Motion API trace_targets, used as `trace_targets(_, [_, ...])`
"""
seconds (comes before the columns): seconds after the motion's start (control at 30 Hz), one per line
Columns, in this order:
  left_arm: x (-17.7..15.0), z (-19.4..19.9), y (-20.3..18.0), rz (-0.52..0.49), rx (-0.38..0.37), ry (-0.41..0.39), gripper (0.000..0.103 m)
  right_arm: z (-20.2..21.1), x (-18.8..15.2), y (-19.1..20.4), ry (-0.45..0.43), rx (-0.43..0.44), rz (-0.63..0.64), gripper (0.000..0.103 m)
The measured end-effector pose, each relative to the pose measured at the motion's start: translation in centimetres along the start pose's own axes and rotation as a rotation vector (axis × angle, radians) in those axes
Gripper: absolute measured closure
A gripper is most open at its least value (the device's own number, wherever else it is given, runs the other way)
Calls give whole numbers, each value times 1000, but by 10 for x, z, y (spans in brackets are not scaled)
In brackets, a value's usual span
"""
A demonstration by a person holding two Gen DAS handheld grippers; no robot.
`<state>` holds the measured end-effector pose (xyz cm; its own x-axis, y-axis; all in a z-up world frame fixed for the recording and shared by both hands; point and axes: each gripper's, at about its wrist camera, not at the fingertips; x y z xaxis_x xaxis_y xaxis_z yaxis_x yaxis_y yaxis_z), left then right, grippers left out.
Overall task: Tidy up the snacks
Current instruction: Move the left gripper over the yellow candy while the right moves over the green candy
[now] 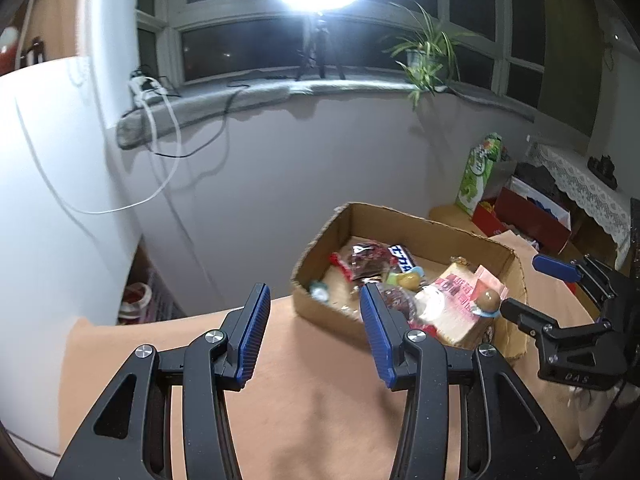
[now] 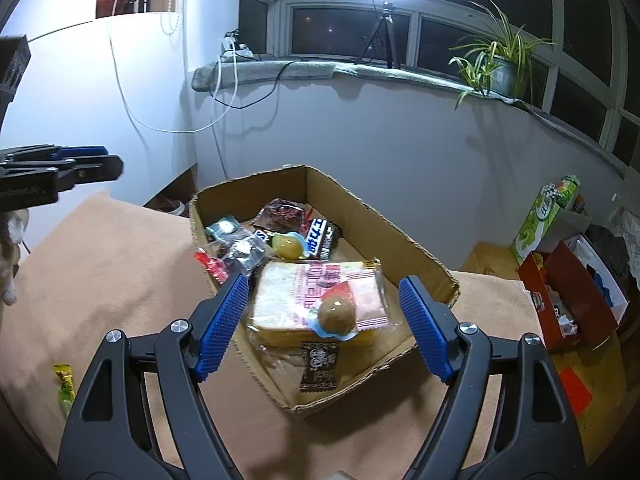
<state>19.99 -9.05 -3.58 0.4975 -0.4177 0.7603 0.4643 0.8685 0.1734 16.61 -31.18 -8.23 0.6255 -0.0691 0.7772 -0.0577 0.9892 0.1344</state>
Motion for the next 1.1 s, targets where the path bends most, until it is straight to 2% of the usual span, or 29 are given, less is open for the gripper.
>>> trace_targets(0.17, [-16,23,9,-5,25,1,57,11,-7,16,0,43,36,22])
trace_targets(0.37, [-48,47,12,2,16,20,57,26,-27,45,33,144,103,22])
trace_targets(0.7, [-130,77,8,30,-30,123,57,37,-96,117,223,361,296,22])
trace_targets(0.8, [-149,81,5,19,-33,151,57,36,-114,134,258,379,356,23])
trace_targets(0.93, [-170,81,4,38,-57,181,57,35,-134,150,309,398,408,34])
trace_targets(1.1, [-186,79,-2,45,-97,189,57,33,-150,161,352,416,442,38])
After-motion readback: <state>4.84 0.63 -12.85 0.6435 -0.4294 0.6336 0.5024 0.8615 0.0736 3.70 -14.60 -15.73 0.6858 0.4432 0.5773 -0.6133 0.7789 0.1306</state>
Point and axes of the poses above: each gripper's, at about its wrist camera, not at the fingertips, and z roughly against the way its jaws point, y to its left, x to its top, and after that the axes turned 13 degrees about -z, right-handed
